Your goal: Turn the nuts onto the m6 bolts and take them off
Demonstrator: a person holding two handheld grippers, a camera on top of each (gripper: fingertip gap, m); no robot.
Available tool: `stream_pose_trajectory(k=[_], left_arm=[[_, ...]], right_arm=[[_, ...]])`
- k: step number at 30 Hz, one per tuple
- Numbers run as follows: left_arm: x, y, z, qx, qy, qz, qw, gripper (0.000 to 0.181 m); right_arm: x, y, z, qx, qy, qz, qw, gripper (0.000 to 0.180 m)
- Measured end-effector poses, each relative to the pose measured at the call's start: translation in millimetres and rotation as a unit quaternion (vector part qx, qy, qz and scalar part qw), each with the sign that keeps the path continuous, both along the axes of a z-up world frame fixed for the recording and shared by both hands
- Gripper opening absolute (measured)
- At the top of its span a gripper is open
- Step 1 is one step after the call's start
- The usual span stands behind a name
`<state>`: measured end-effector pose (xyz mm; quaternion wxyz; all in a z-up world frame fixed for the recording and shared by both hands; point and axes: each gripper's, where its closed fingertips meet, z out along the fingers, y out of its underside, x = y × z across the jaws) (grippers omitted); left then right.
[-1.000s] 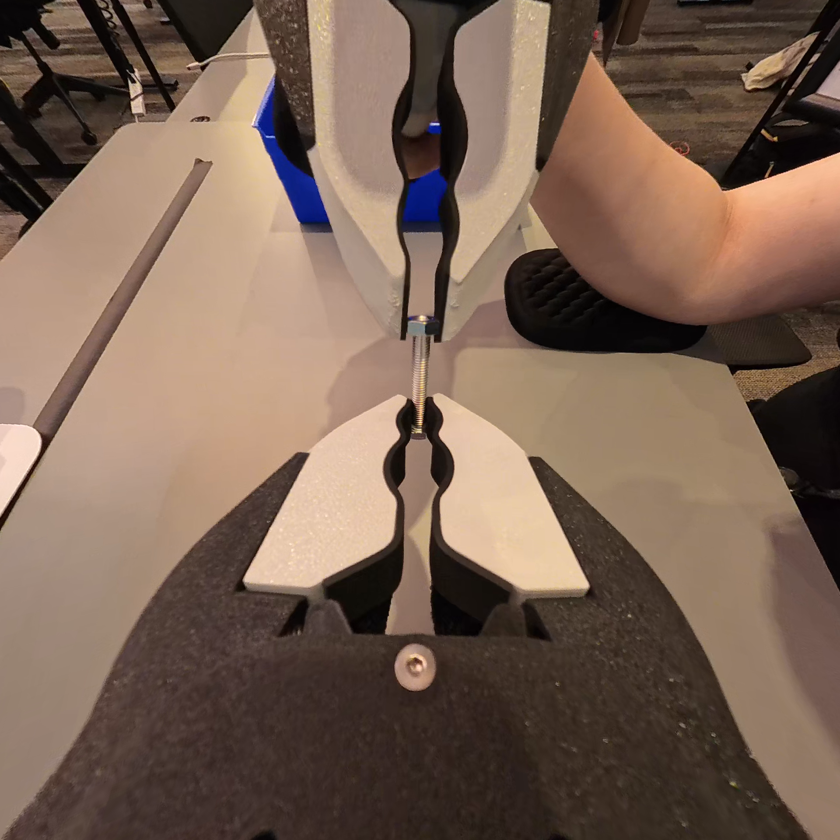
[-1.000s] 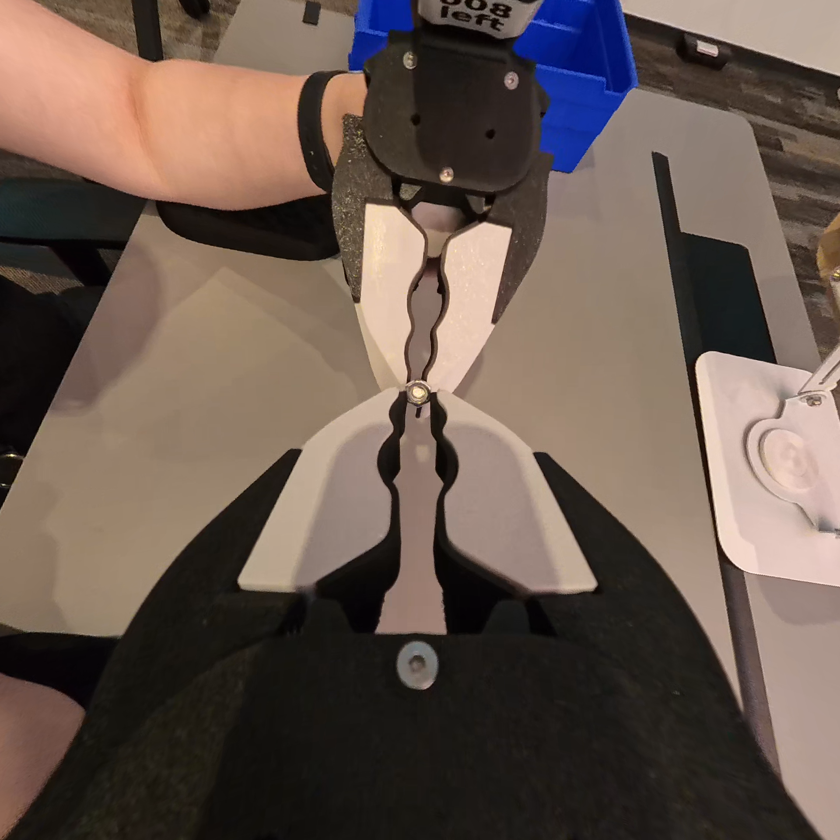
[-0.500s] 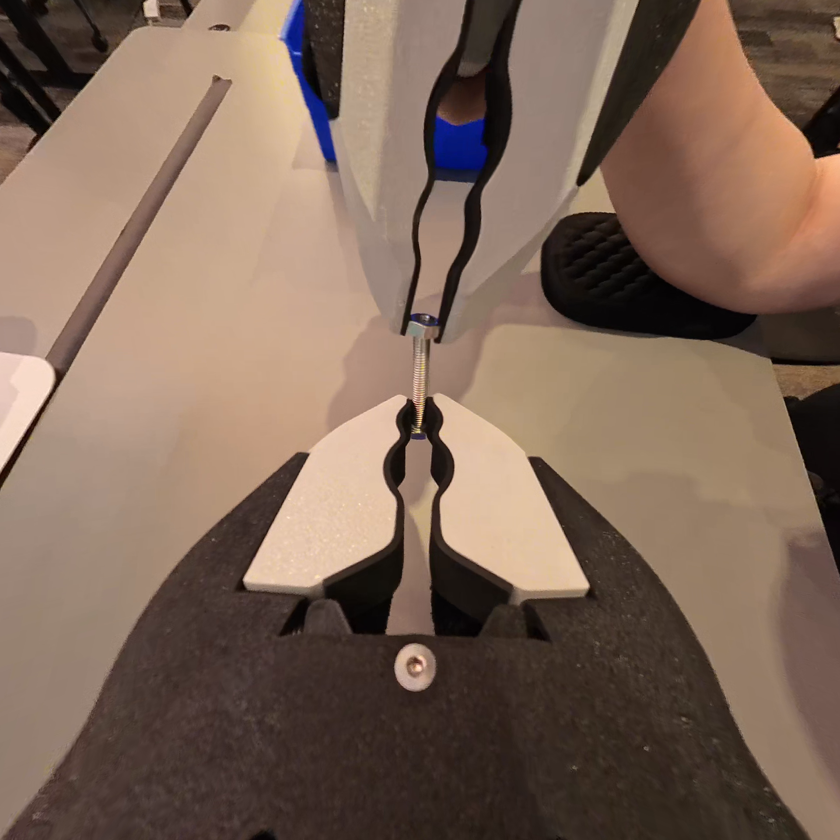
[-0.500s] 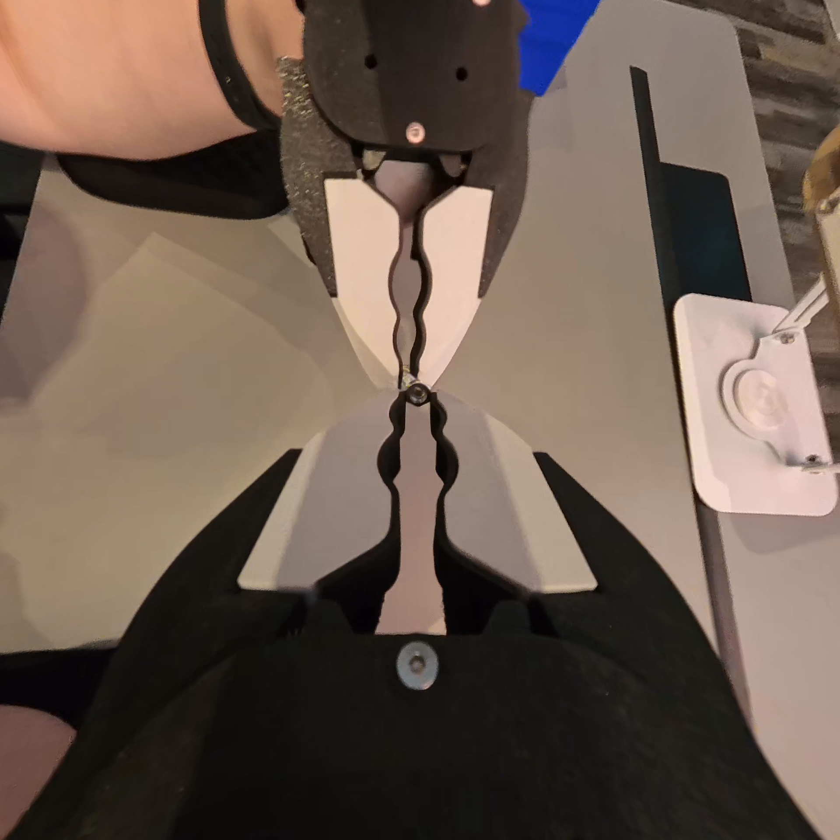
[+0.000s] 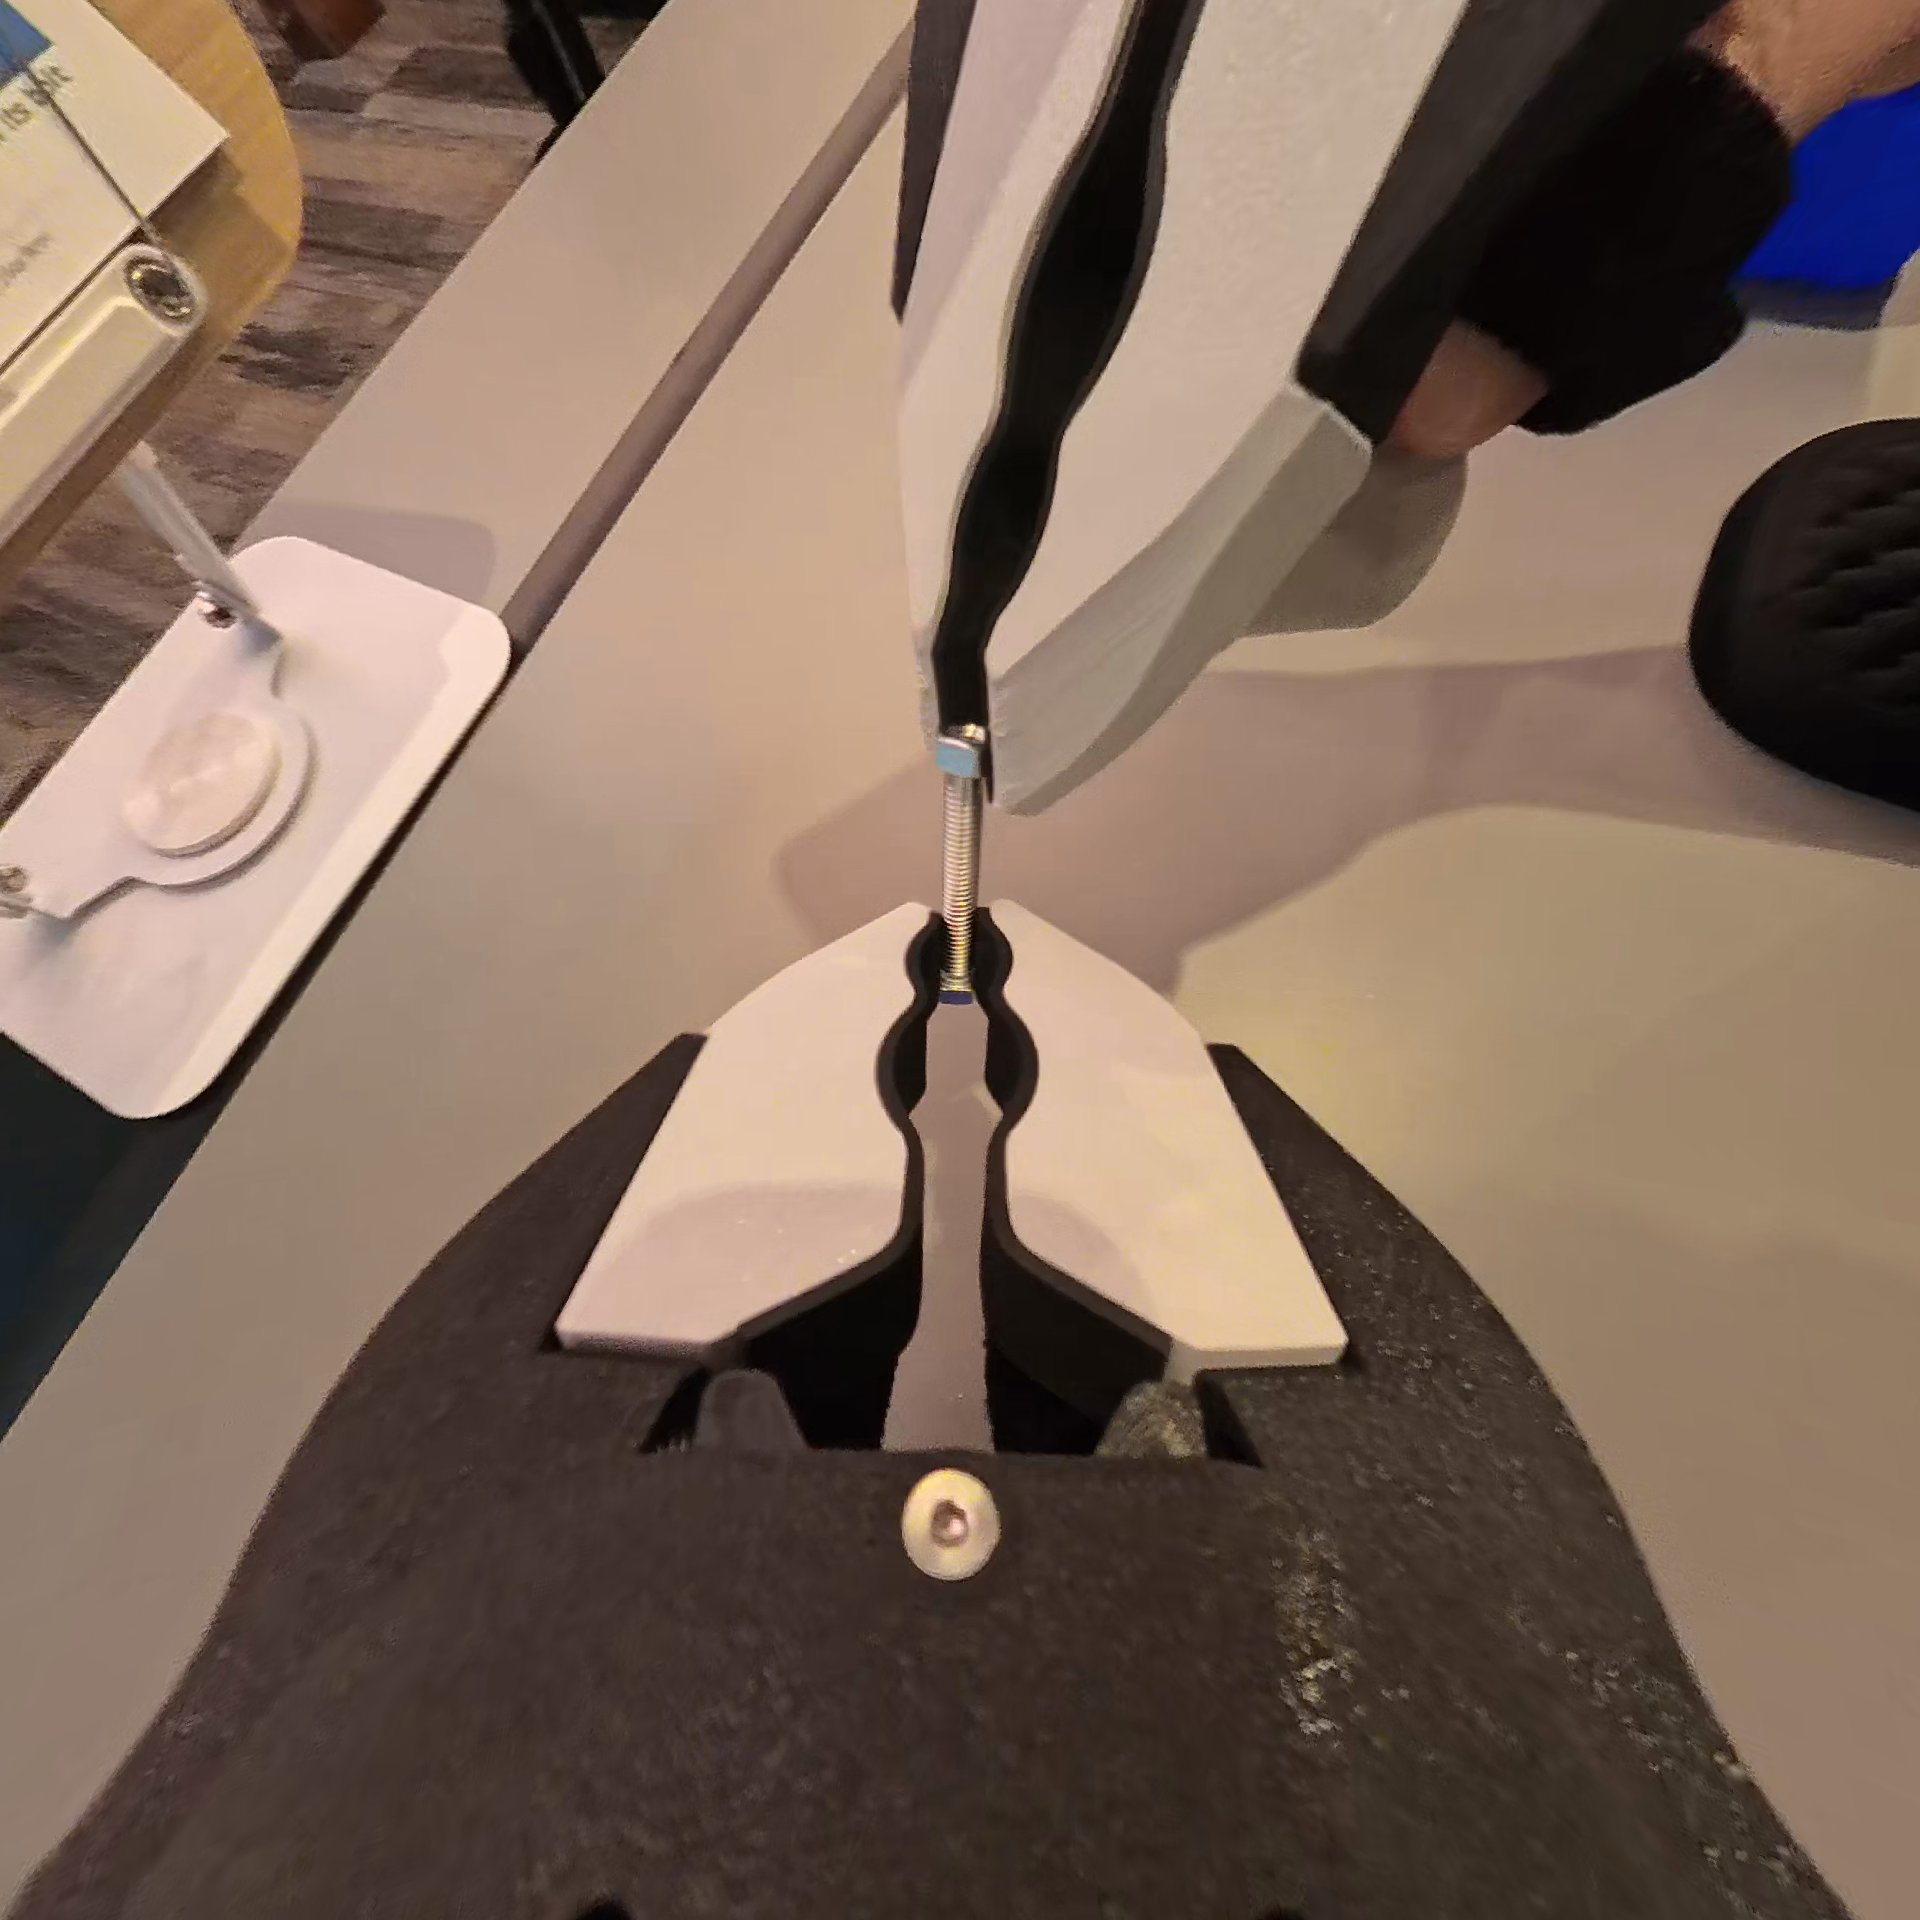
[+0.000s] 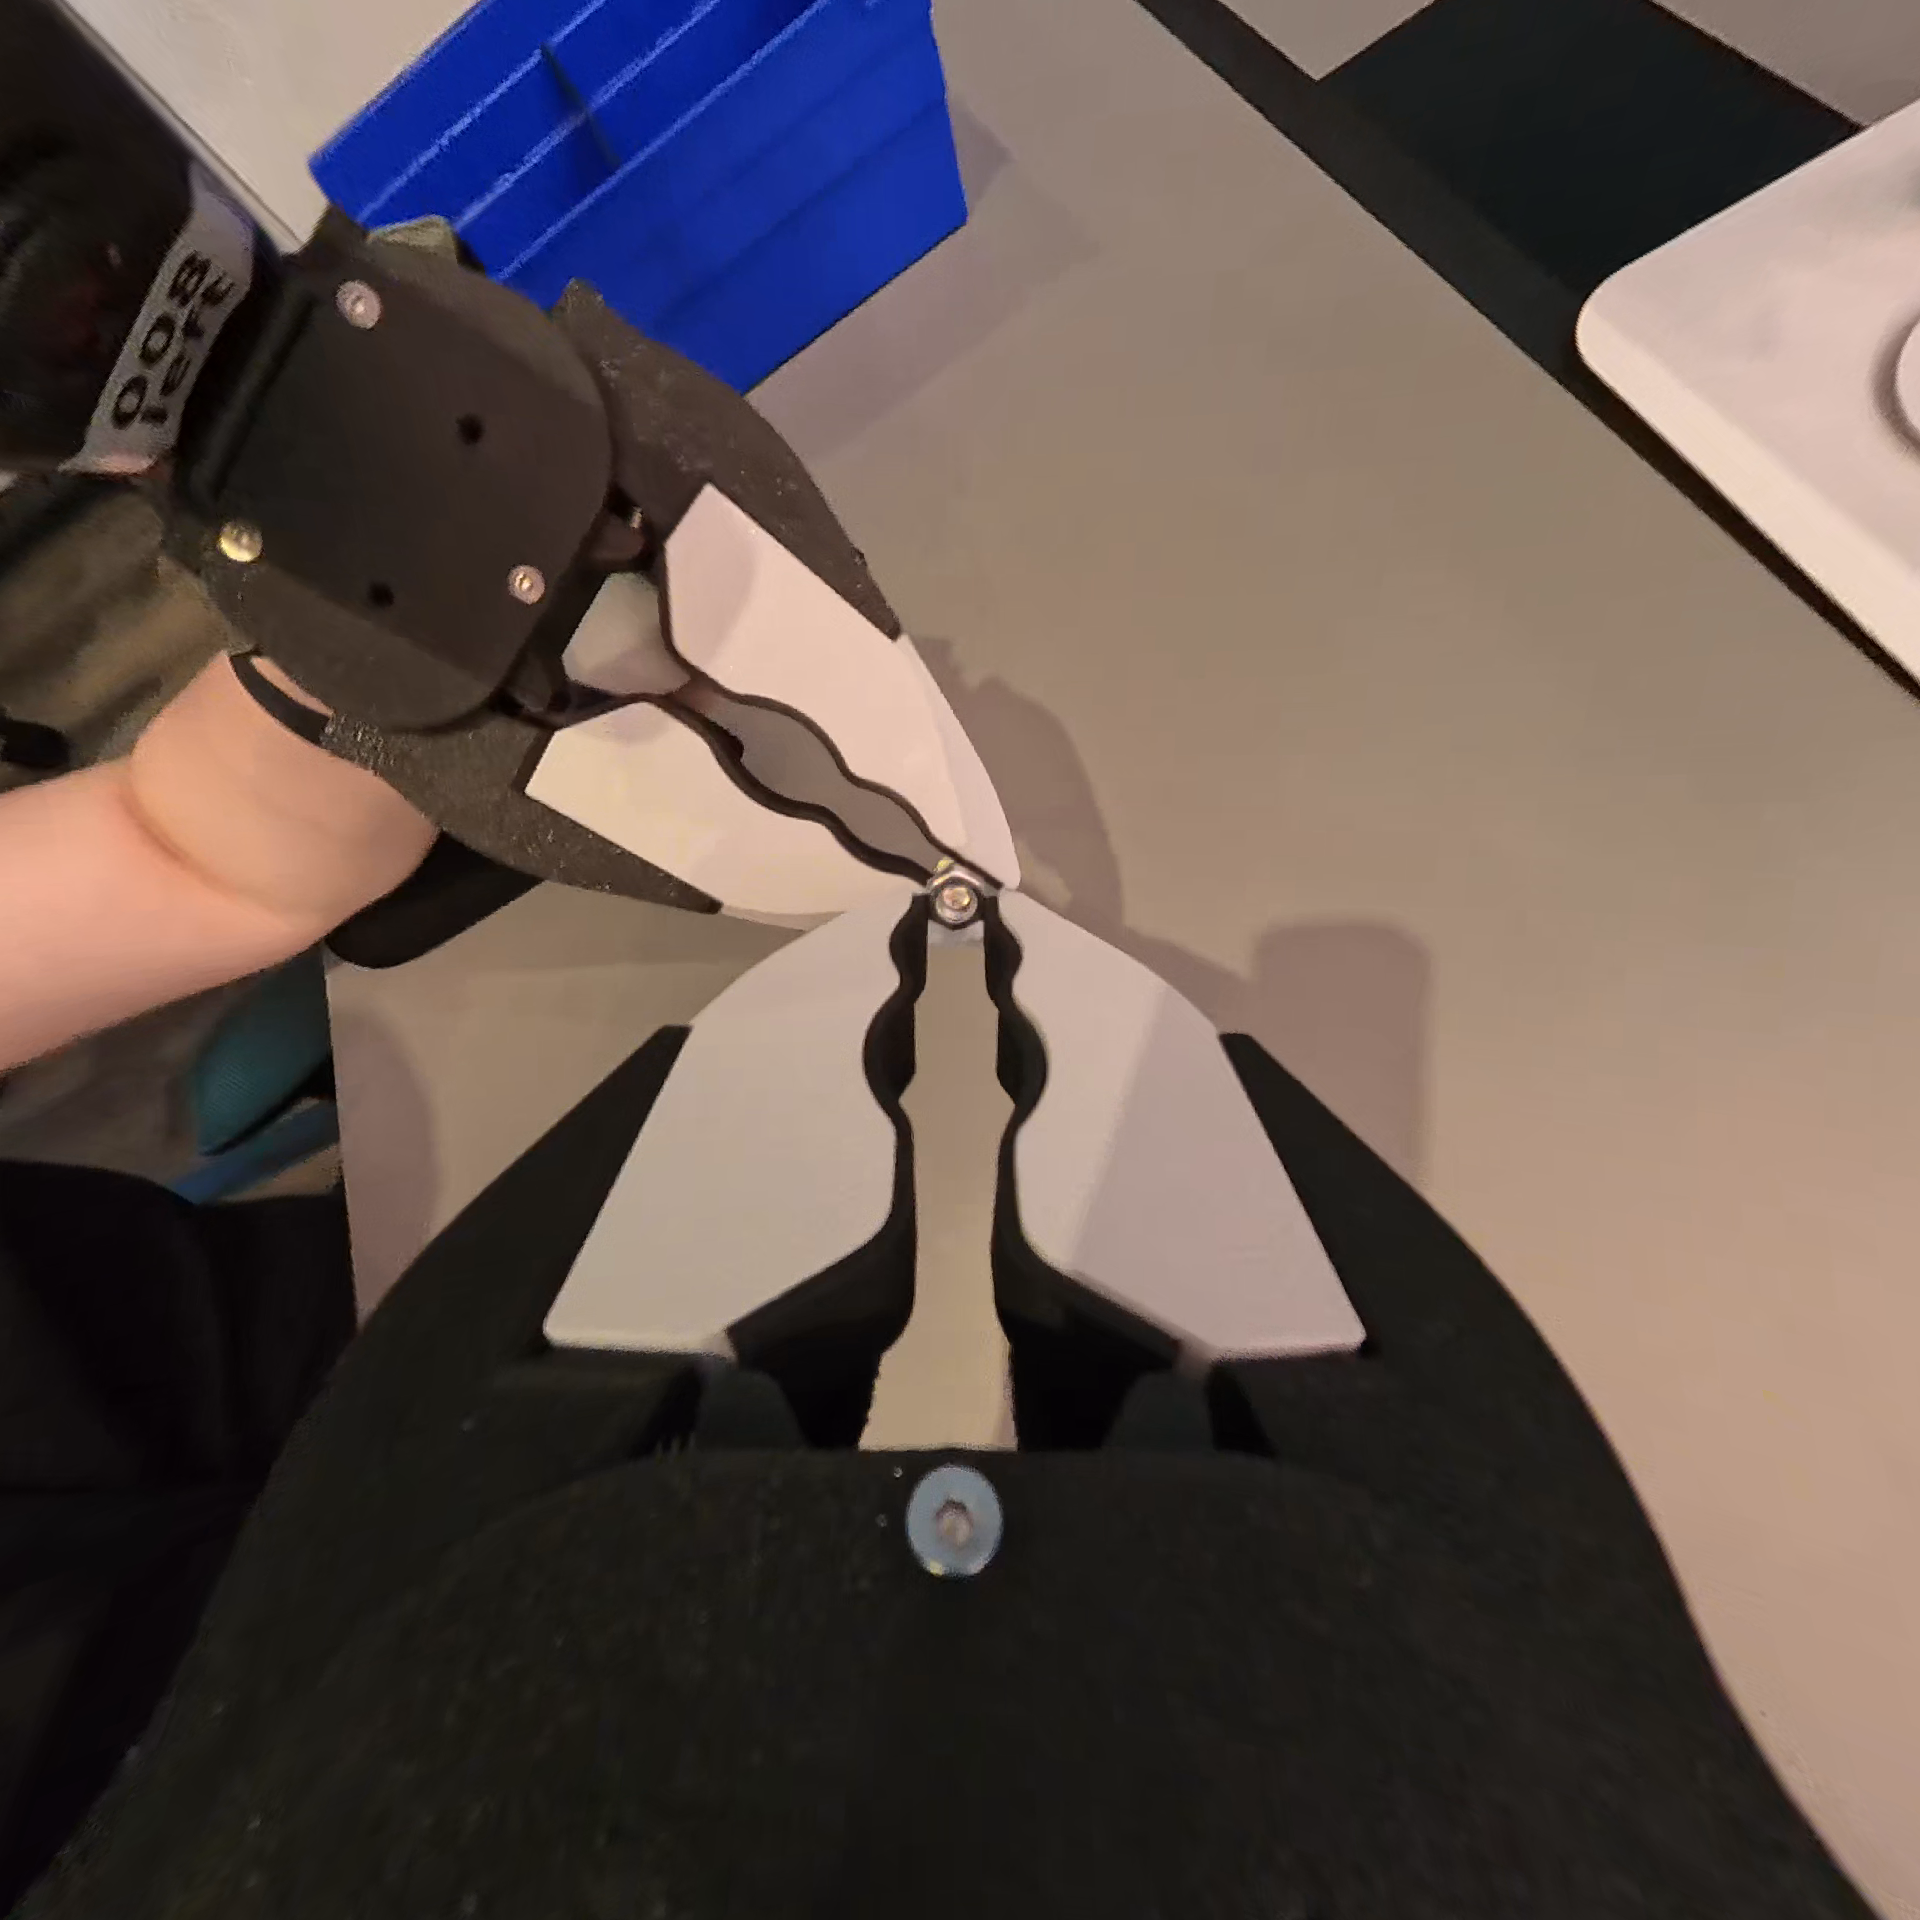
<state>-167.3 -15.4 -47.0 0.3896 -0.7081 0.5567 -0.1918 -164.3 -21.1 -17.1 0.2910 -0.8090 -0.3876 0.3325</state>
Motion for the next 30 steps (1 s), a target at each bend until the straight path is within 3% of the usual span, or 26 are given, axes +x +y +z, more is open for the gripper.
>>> stream_pose_trajectory(k=[22, 26, 30], left_arm=[[-2, 1, 17, -0.009, -0.047, 0.001, 0.999, 0.005], [2, -10, 25, -0.033, -0.08, -0.035, 0.996, 0.005], [5, -36, 33, -0.09, -0.118, -0.118, 0.982, 0.005]], right_arm=[[3, 2, 10, 0.055, -0.01, 0.006, 0.998, 0.016], [7, -7, 22, 0.123, -0.012, 0.064, 0.99, 0.024], [11, -26, 41, 0.253, -0.009, 0.143, 0.957, 0.03]])
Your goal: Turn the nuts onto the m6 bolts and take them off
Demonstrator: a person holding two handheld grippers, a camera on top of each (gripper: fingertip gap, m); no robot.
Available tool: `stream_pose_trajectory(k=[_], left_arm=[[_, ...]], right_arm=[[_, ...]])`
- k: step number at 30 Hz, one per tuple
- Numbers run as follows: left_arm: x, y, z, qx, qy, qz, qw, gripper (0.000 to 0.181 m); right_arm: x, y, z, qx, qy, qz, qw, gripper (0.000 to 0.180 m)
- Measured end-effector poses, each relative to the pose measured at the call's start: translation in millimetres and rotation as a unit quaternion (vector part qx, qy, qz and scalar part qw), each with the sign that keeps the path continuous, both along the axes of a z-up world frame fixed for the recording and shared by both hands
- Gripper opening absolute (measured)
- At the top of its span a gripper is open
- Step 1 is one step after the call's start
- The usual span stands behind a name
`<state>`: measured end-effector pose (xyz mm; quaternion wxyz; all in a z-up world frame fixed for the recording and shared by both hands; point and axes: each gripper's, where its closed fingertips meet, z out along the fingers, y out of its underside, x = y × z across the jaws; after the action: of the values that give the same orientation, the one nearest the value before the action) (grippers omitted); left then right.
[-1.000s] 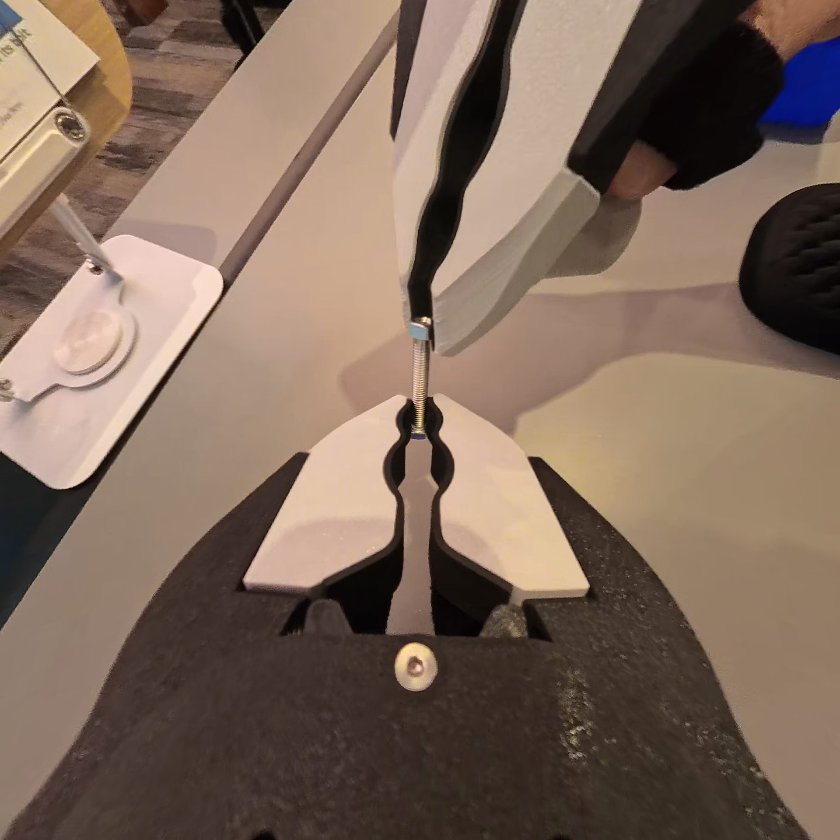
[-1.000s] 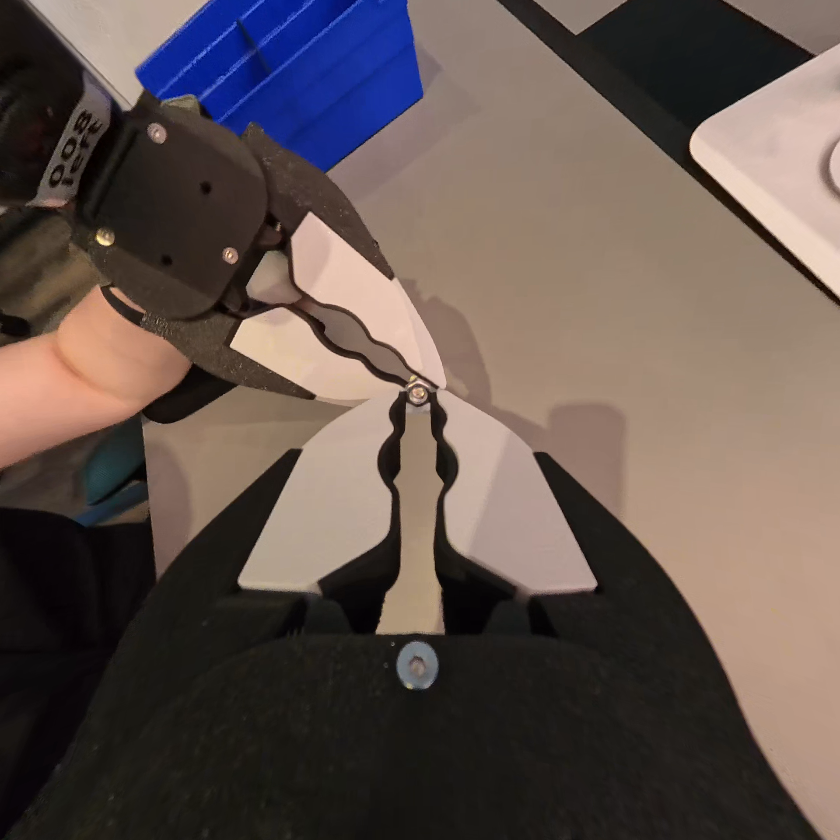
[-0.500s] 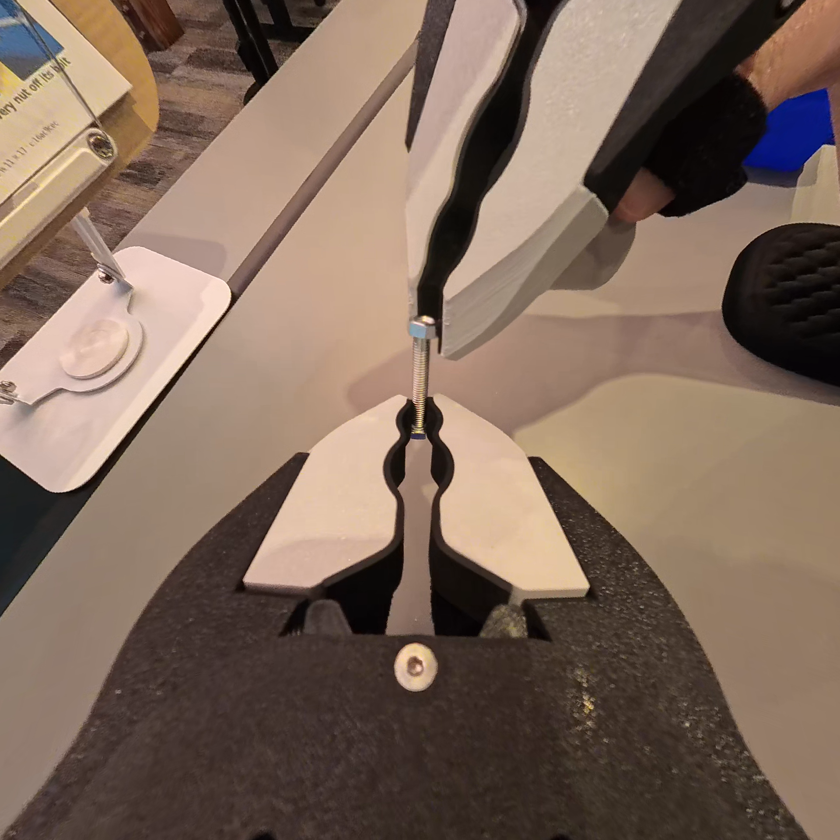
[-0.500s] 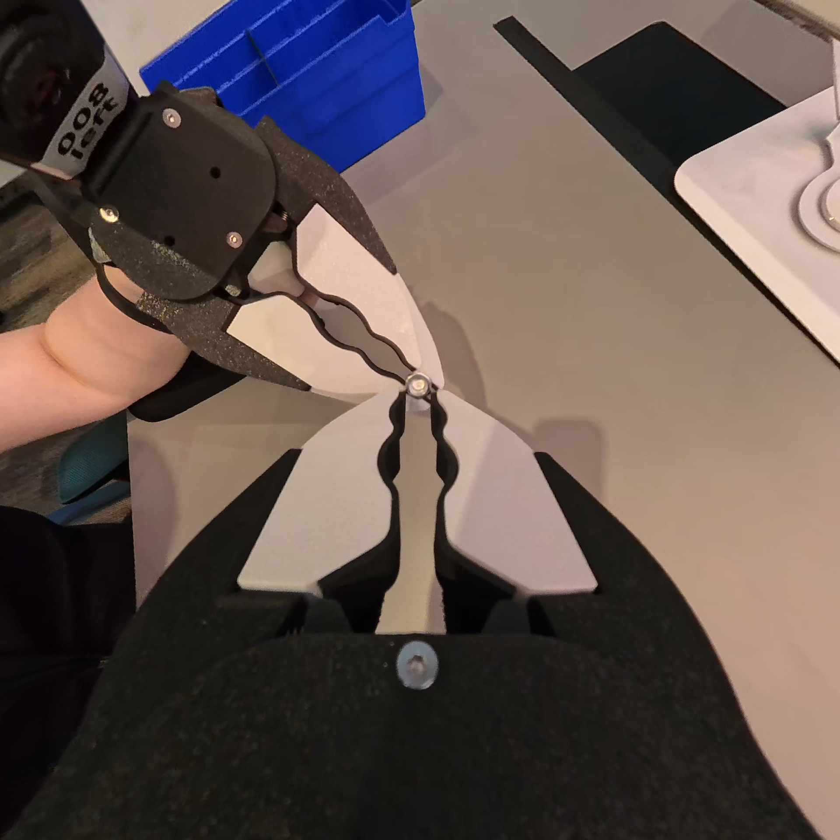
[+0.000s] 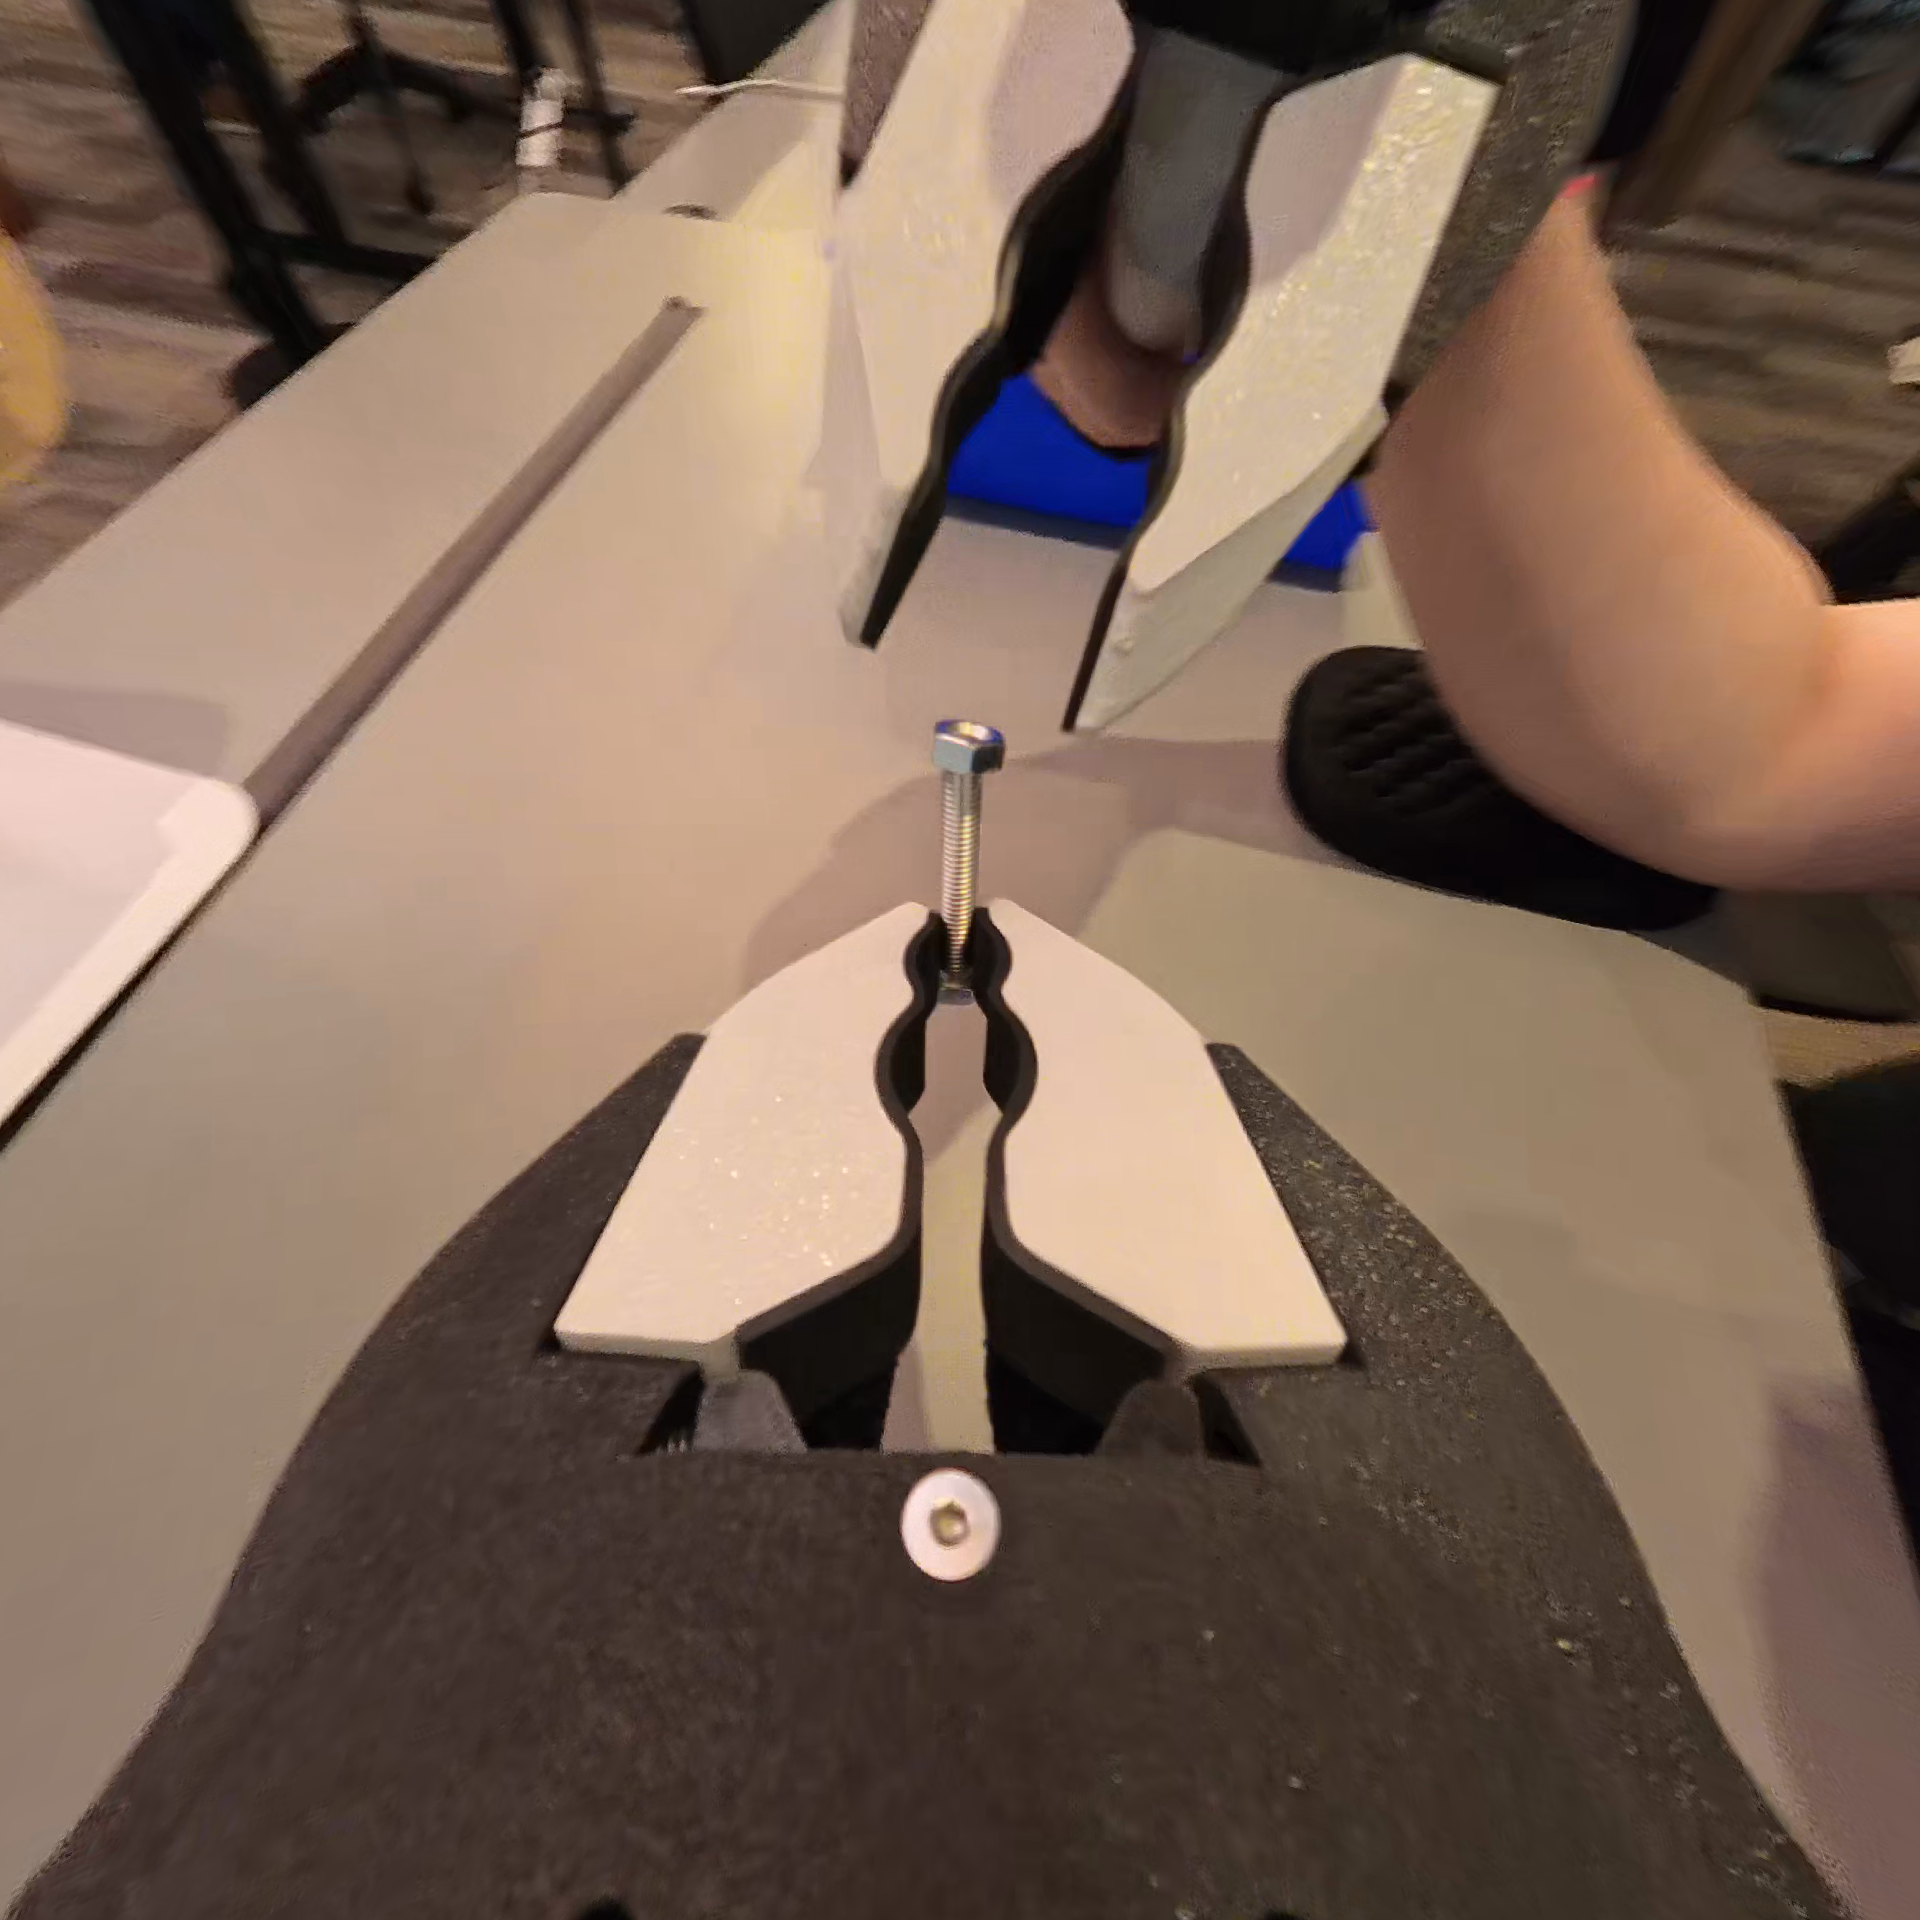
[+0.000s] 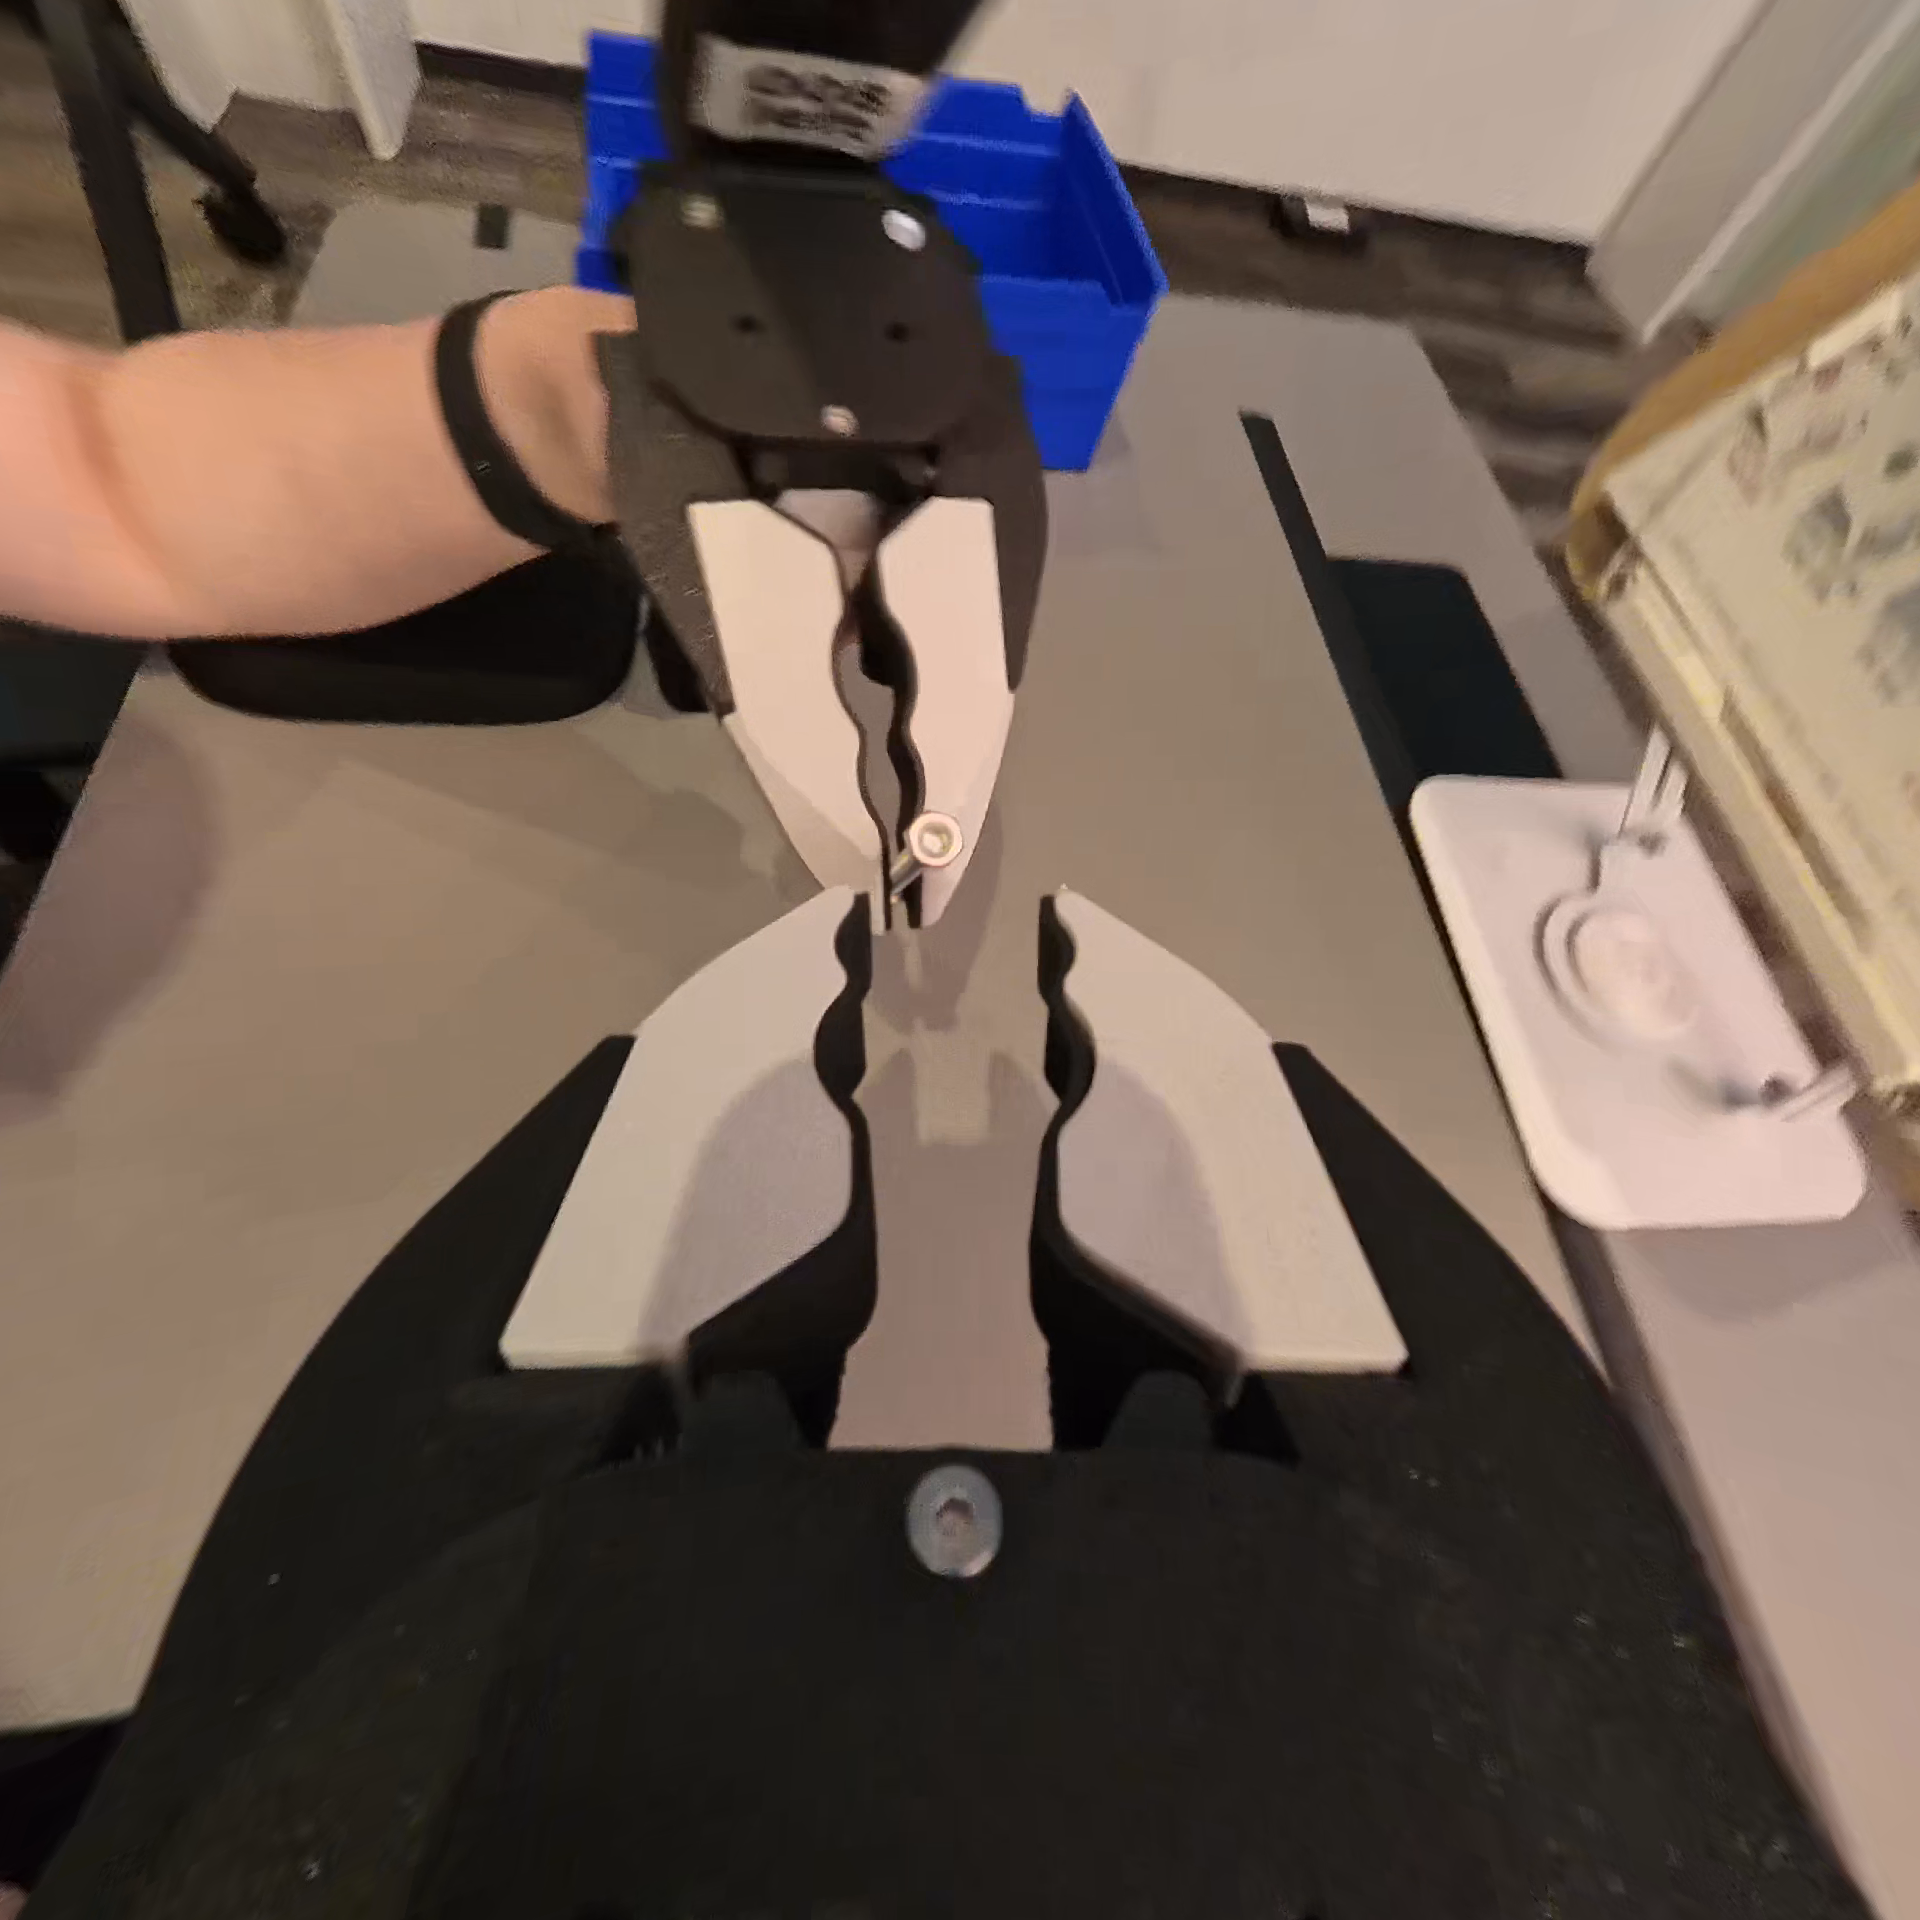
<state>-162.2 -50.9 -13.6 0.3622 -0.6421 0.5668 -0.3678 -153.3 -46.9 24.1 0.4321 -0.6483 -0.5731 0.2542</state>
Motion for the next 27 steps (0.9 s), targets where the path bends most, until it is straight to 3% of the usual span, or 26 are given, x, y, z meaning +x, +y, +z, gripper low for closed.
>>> stream_pose_trajectory(k=[6, 27], left_arm=[[0, -20, -3, -0.017, 0.008, -0.059, 0.998, 0.005], [4, -30, -5, -0.008, 0.02, -0.075, 0.997, 0.005]], right_arm=[[-3, -26, 9, 0.04, 0.001, 0.067, 0.997, 0.025], [-10, -29, -3, 0.024, -0.022, 0.086, 0.996, 0.013]])
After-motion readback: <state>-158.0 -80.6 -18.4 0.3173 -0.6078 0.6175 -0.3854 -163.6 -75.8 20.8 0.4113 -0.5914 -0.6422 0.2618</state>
